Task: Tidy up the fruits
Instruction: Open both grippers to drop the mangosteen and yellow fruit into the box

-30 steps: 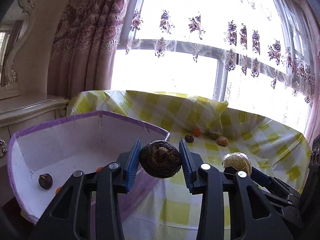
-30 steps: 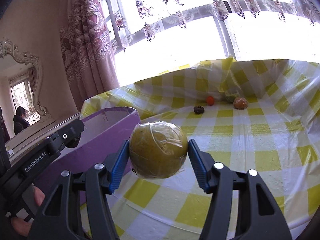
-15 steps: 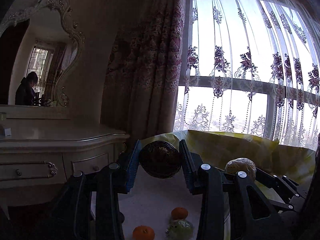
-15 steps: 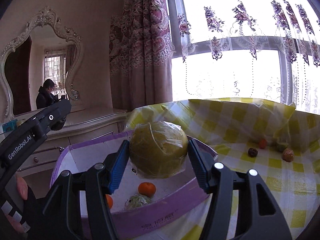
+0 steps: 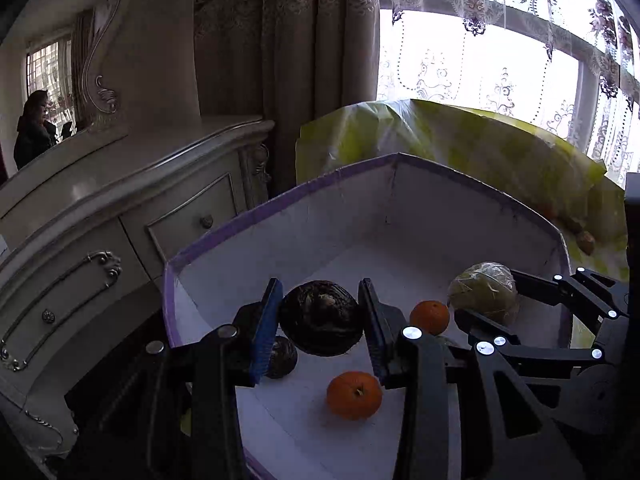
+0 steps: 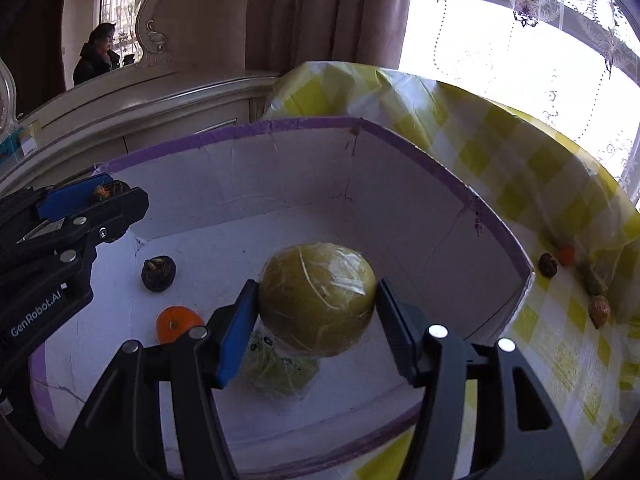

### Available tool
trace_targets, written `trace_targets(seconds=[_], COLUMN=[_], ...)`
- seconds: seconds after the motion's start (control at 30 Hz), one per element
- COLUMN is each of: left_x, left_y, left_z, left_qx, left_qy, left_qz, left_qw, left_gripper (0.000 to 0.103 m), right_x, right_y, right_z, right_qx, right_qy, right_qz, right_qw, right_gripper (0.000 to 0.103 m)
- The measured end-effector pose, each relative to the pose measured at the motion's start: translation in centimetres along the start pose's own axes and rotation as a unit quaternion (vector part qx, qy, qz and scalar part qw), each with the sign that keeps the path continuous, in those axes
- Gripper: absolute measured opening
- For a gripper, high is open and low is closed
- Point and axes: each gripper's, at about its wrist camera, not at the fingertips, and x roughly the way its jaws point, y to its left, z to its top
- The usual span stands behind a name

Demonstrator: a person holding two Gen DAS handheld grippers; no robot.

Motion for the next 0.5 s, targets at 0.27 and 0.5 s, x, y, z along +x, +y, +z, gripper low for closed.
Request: trace_targets(seconds=[0.27,0.5], left_x=[1.8,2.5], left_y=[0.9,0.7], left_z=[-0.7,0.6], left_qx=[0.012,0.030], left_qy=[0.077,0.139], left_qz=[-0.019,-0.030], left_qw=[0.9968,0.9894], left_gripper=[0.073,0.089], right_x=[1.8,3.3], right_y=[1.1,1.7], right_z=[0.7,0.6], right_qx=[-0.024,-0.052], right_qy=[0.071,0.152], right_qz=[-0.012,-0.004], right_qw=[0.997,0.987], right_gripper=[0.080,0.096])
